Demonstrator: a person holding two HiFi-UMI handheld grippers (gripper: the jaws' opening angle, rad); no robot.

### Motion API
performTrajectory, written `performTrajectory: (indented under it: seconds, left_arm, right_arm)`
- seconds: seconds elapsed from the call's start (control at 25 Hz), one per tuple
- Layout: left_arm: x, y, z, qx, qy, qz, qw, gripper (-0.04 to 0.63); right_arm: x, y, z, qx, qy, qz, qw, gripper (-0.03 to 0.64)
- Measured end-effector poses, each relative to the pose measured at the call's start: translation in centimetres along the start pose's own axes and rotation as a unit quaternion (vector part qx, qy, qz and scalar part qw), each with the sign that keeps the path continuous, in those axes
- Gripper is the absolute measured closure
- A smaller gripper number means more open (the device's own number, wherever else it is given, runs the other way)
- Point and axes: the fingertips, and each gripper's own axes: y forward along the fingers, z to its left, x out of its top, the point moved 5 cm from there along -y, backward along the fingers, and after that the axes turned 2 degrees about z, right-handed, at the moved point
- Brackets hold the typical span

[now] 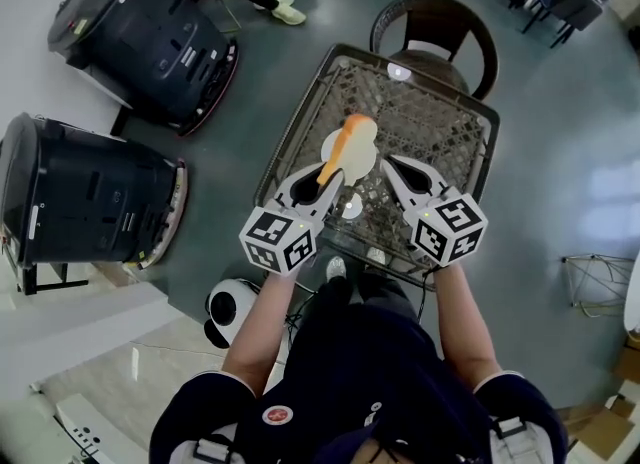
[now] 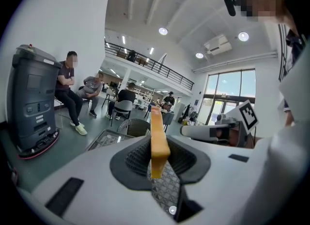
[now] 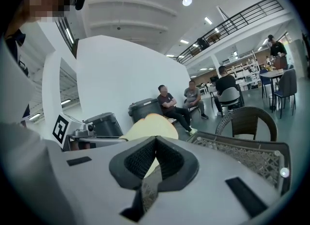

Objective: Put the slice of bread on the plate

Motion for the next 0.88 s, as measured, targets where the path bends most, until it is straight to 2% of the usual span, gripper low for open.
performTrajectory:
  seconds: [0.36, 0.88]
  left_arm:
    - [-5.9, 2.6, 3.7, 0.018, -0.045, 0.050, 0.9975, 0.505]
    - [-12.2, 7.8, 7.8, 0.023, -0.113, 0.103, 0.9880, 0.503]
  right_arm:
    - [-5.3, 3.2, -2.8, -0.019, 0.004, 0.060, 0.998, 0.609]
    - [-10.0, 6.6, -6.4, -0.036, 0.015, 0.136, 0.990, 0.609]
